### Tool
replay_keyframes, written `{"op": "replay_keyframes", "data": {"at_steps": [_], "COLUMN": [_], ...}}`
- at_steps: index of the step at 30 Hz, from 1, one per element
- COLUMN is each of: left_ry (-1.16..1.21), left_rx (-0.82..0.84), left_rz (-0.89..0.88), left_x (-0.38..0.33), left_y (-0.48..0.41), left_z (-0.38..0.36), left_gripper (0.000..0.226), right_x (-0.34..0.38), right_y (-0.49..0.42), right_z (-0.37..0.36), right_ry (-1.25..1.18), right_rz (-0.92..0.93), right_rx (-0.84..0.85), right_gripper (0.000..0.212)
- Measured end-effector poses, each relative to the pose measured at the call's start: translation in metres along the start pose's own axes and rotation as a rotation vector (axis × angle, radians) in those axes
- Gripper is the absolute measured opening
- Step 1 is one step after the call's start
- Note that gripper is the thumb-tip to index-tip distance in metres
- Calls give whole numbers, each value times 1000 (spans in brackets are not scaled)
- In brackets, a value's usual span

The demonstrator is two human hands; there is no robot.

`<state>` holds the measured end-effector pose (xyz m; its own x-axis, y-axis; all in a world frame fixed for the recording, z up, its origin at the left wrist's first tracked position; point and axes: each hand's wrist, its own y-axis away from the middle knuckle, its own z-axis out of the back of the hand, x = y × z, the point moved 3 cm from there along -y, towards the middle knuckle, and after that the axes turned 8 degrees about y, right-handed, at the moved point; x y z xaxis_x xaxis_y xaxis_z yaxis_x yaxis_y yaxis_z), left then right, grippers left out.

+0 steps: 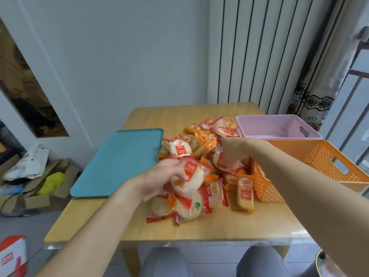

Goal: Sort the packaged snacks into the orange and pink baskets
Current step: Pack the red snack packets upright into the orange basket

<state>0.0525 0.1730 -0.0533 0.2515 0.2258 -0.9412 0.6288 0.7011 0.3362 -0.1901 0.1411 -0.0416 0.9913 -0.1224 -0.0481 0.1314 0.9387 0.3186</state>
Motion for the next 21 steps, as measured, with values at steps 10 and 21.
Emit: {"op": "replay_keyframes", "data": {"at_steps": [10,21], "left_ry": [-960,-1084], "left_rx": [-130,-34], "left_rz": [-16,16], "left_x": [12,19], "left_y": [-4,-11], "left_z": [-18,-26], "left_gripper": [49,53], "right_x": [-1,0], "right_y": [30,80], "right_z": [17,-39], "right_ry": [7,-744], "right_rz": [31,-92], "right_rx": [-359,57], "right_gripper": [60,48]}}
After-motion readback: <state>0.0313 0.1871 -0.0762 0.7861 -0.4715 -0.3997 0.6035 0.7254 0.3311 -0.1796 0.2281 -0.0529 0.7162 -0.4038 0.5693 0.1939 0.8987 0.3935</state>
